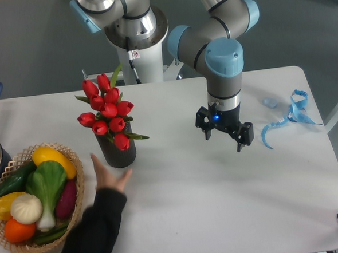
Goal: Pick up the flowers from the vase
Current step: 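Move the open gripper up and over toward the red tulips in the black vase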
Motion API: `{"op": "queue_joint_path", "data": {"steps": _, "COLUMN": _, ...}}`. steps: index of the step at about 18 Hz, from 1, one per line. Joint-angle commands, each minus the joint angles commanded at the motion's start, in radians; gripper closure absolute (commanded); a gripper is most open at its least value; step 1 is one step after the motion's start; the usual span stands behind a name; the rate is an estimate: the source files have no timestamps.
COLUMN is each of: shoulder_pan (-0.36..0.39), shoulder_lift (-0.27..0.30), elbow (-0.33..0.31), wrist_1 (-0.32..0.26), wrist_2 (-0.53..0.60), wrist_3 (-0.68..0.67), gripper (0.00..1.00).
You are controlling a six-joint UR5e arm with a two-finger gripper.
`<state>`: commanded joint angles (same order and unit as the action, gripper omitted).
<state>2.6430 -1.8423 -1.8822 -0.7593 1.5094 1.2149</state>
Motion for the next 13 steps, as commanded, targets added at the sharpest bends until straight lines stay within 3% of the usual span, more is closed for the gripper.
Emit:
{"op": "queue_joint_path", "data": {"steps": 7, "shoulder_pan": 0.002, "shoulder_lift": 0.012, "elbow": -0.012, "wrist_1": 0.006, "wrist_2": -0.037, "wrist_3": -0.011, "gripper": 0.00}}
{"op": "queue_joint_path", "data": {"steps": 13, "shoulder_pan": 0.055, "shoulder_lift": 0.092, "elbow": -0.072, "wrist_1": 0.031, "wrist_2": -0.346, "wrist_3": -0.017, "gripper": 0.00}}
